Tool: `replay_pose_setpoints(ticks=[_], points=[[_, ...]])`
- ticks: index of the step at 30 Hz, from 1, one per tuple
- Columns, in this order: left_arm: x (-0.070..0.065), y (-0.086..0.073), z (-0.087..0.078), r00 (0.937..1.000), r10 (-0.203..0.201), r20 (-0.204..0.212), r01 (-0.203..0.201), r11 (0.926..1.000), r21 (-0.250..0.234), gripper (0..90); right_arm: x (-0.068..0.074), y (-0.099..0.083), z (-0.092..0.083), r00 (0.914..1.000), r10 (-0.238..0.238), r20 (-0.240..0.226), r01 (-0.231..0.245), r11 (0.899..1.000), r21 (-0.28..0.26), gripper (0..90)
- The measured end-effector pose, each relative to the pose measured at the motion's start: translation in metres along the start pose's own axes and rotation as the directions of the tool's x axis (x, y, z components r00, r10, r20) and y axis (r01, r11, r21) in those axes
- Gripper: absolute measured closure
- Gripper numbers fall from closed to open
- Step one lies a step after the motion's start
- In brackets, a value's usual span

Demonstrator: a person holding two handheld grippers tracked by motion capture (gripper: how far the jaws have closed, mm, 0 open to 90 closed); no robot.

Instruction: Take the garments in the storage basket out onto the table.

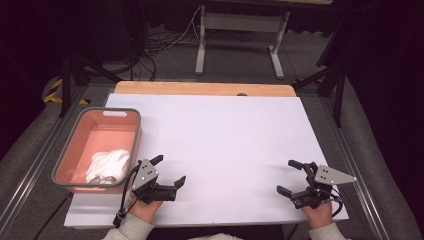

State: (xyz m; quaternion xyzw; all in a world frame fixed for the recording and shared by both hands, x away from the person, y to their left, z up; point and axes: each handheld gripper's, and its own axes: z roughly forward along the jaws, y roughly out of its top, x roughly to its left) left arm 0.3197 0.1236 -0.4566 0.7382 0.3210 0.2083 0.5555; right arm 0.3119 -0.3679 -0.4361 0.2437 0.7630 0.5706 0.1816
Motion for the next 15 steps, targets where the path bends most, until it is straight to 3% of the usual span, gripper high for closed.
replay_pose_setpoints(ticks=[9,15], points=[[-0.0014,0.0038,-0.0003,0.9999,-0.012,0.009,0.012,0.9998,0.015,0.0,0.0012,0.0002,0.0011,1.0,0.001,-0.008,-0.001,1.0,0.004,0.1],[-0.0034,0.0071,-0.003,0.9986,-0.007,0.053,0.007,0.9999,0.01,0.0,0.0008,0.0003,0.0022,0.9998,0.006,-0.017,-0.006,1.0,0.002,0.2]])
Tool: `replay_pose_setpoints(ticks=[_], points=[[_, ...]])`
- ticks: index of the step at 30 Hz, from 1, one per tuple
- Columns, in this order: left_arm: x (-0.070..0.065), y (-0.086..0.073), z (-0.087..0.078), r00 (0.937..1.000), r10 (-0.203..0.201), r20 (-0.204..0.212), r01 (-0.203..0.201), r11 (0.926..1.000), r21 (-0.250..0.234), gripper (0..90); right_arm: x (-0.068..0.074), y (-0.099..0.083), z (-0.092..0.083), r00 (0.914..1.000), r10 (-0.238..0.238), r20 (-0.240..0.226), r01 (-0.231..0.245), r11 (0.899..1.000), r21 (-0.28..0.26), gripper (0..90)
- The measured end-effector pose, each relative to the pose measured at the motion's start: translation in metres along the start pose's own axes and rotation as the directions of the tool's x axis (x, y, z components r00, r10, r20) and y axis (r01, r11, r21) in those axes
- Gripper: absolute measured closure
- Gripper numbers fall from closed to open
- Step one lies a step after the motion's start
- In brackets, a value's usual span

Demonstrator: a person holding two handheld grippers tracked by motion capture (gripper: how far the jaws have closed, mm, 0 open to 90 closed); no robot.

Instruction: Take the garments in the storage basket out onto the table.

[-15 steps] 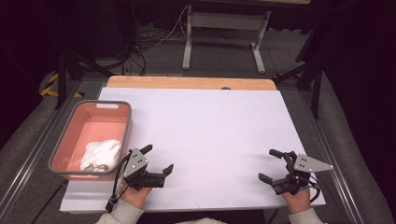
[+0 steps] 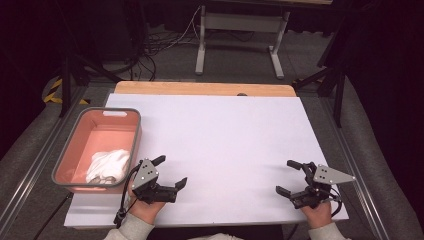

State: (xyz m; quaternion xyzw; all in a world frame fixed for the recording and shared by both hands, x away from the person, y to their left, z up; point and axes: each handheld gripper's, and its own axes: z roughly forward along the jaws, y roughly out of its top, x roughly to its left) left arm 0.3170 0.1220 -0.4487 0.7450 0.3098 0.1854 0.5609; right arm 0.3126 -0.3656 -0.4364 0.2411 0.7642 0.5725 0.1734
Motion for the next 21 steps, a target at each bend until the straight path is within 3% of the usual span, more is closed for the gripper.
replay_pose_setpoints(ticks=[8,13,17,21], points=[[-0.001,0.009,-0.006,0.9999,0.011,0.013,-0.011,0.9998,0.016,5.2,0.001,0.0,0.001,1.0,-0.005,0.003,0.005,1.0,0.005,0.2],[-0.003,0.021,-0.009,0.9975,0.07,0.011,-0.07,0.9962,0.052,5.9,0.002,0.001,0.002,0.9999,-0.014,0.002,0.014,1.0,0.011,0.2],[-0.003,0.031,-0.014,0.999,0.033,0.031,-0.034,0.9992,0.023,6.5,0.002,0.0,0.003,0.9999,-0.011,0.0,0.011,1.0,0.015,0.2],[-0.002,0.04,-0.018,0.9977,0.06,0.033,-0.061,0.9973,0.041,6.5,0.002,0.0,0.003,1.0,-0.009,-0.001,0.009,1.0,0.019,0.2]])
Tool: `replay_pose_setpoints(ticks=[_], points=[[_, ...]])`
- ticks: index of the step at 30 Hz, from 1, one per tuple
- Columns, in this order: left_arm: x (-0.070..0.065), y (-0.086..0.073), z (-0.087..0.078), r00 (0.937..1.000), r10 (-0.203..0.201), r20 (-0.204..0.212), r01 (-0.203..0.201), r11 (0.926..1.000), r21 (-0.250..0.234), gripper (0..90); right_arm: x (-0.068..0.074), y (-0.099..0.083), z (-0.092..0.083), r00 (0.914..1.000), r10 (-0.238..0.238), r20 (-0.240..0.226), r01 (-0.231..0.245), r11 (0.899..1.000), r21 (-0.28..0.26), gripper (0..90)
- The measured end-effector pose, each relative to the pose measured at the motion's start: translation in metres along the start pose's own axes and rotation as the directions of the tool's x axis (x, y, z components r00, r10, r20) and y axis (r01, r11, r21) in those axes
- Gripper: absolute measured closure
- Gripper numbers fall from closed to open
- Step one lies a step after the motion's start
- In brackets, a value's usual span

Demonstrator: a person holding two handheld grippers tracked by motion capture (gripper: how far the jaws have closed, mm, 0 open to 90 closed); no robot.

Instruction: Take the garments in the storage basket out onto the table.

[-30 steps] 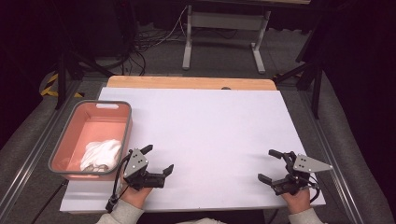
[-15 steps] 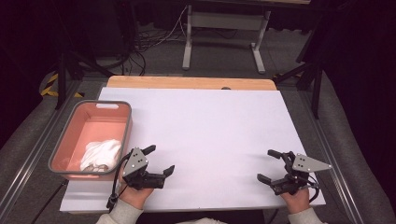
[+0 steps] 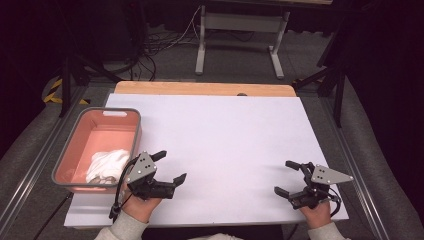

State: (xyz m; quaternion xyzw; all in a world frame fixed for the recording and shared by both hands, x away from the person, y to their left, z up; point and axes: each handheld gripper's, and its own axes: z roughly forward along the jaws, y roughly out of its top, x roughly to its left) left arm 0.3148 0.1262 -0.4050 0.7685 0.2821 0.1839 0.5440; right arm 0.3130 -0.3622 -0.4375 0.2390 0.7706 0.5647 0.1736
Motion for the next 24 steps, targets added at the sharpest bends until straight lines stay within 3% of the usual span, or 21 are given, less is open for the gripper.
replay_pose_setpoints(ticks=[6,10,16,24], points=[[-0.001,0.012,-0.004,0.9993,0.036,0.009,-0.036,0.999,0.025,6.7,0.0,0.0,0.0,1.0,-0.006,0.001,0.006,1.0,0.0,0.2],[-0.002,0.021,-0.006,0.9948,0.102,0.002,-0.102,0.9928,0.063,7.5,-0.001,0.0,-0.001,1.0,-0.006,0.004,0.006,1.0,0.002,0.2],[0.005,0.033,-0.01,0.9941,0.106,0.02,-0.108,0.989,0.102,7.8,-0.001,0.0,0.0,0.9999,-0.01,-0.003,0.01,1.0,0.003,0.2],[0.018,0.05,-0.014,0.9919,0.114,0.056,-0.124,0.9684,0.216,7.2,-0.001,0.001,0.001,0.9999,-0.01,-0.008,0.01,1.0,0.013,0.2]])
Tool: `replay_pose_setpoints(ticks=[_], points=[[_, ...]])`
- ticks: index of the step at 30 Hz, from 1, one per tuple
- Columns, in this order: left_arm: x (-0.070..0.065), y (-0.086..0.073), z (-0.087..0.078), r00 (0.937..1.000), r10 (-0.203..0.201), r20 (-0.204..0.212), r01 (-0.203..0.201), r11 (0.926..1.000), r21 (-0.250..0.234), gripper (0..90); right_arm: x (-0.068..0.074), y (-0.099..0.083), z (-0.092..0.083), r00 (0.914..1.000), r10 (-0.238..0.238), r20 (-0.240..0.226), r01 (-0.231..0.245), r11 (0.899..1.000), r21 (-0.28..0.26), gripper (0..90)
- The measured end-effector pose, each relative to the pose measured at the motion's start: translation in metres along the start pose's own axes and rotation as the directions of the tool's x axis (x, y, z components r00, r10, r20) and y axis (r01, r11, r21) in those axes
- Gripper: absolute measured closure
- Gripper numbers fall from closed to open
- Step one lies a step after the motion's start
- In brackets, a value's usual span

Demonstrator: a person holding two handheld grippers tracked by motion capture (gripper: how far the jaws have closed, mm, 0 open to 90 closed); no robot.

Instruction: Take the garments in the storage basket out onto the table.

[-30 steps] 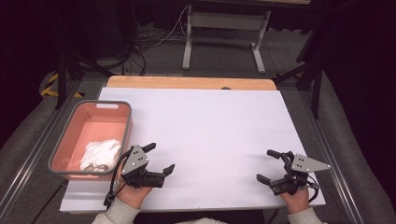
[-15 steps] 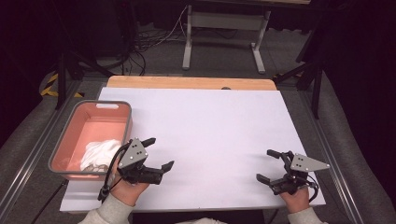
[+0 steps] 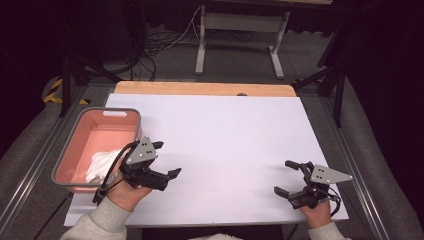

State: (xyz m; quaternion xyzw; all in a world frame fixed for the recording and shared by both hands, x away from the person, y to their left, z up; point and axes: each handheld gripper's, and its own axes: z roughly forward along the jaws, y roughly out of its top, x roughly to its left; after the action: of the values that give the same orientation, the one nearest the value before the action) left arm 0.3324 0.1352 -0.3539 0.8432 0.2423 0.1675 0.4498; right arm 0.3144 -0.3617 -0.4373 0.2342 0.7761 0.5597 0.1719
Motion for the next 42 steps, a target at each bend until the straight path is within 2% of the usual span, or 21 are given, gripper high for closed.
replay_pose_setpoints(ticks=[7,10,14,24,32,39,42], points=[[0.012,0.006,-0.008,0.9994,-0.016,0.03,0.015,0.9992,0.036,7.3,0.0,0.0,0.0,1.0,0.0,-0.003,0.0,1.0,-0.002,0.2],[0.018,0.007,-0.009,0.9996,-0.015,0.022,0.014,0.9977,0.067,6.8,0.0,0.0,0.001,1.0,0.0,-0.002,0.0,1.0,0.0,0.2],[0.026,0.008,-0.012,0.9996,-0.024,0.017,0.022,0.9963,0.083,6.8,0.0,0.0,0.001,1.0,-0.001,-0.002,0.001,1.0,-0.001,0.2],[0.047,0.004,-0.032,0.9982,-0.051,-0.031,0.054,0.9929,0.106,7.3,0.0,0.0,0.0,1.0,0.0,0.001,0.0,1.0,-0.004,0.3],[0.061,-0.003,-0.047,0.9944,-0.079,-0.07,0.086,0.9899,0.112,7.4,0.0,0.001,0.001,1.0,0.004,-0.002,-0.005,1.0,-0.005,0.3],[0.071,-0.011,-0.054,0.9919,-0.088,-0.091,0.102,0.9835,0.15,7.4,0.0,0.001,0.0,1.0,0.004,0.003,-0.004,1.0,-0.006,0.3],[0.076,-0.015,-0.056,0.9902,-0.094,-0.103,0.111,0.9785,0.173,7.3,0.0,0.001,-0.001,1.0,0.002,0.008,-0.002,1.0,-0.011,0.3]])
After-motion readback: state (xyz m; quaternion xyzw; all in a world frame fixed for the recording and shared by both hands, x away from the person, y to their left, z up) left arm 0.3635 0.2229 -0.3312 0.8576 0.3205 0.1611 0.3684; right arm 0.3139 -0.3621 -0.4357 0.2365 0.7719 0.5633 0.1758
